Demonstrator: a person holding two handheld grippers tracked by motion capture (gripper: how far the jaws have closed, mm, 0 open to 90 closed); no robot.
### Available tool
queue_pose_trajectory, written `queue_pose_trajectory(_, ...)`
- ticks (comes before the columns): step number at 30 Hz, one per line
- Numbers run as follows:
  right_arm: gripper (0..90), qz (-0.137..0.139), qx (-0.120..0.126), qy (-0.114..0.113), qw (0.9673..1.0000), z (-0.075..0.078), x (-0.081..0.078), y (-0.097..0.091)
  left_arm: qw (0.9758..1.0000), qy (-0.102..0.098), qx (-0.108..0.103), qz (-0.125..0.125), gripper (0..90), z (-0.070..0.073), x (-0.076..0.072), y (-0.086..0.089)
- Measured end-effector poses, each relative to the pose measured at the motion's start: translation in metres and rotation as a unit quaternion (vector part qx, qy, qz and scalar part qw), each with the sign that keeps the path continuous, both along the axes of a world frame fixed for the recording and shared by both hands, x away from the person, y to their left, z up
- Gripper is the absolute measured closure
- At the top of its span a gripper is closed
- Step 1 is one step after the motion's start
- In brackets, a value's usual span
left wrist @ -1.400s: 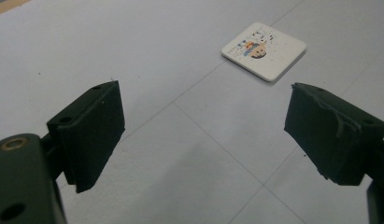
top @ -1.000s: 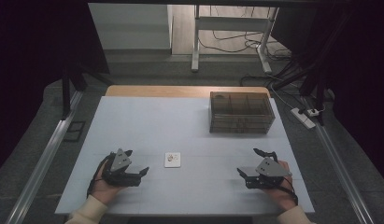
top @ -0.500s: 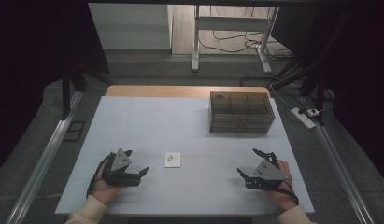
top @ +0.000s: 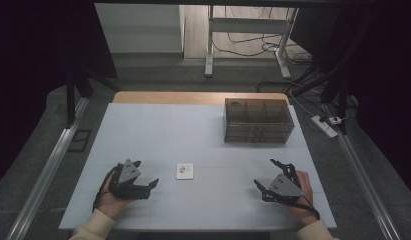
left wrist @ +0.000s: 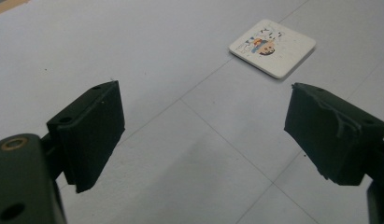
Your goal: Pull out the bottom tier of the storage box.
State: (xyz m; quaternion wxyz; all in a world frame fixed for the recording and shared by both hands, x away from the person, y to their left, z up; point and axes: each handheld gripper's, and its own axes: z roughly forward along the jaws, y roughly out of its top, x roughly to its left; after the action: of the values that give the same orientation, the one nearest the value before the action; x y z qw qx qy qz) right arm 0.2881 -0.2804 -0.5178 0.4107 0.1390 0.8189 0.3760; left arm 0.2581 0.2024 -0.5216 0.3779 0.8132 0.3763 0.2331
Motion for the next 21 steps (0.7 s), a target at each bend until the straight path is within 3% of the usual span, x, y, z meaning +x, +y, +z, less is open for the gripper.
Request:
queue_pose_trajectory(8, 13.4, -0.001, -0.010, -0.019, 0.9998, -0.0014, 0.0007, 0.0012, 0.9999, -0.010, -0.003, 0.007, 12.8, 0.0009, -0.0002, 0.0011)
queue_pose_trajectory(21, 13.4, -0.003, -0.025, -0.037, 0.9990, -0.0038, 0.0016, 0.0036, 1.0000, -0.004, 0.003, 0.006, 12.7, -0.0008, 0.0015, 0.0001)
